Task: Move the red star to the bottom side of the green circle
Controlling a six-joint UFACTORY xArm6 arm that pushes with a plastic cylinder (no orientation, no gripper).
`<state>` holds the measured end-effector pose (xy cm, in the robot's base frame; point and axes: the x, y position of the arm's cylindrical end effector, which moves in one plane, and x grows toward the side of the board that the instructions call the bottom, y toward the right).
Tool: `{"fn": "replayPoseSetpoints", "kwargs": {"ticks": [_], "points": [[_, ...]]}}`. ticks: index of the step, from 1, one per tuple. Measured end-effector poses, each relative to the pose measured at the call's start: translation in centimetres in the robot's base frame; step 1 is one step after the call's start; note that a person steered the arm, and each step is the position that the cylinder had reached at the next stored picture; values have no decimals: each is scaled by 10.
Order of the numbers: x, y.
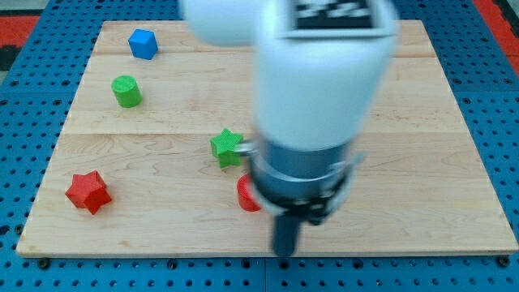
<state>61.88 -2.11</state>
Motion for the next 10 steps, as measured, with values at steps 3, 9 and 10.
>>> {"fn": "replayPoseSetpoints", "kwargs": {"ticks": [3, 9, 10], "points": [[-89, -196], [-119, -153], [-122, -153]]}}
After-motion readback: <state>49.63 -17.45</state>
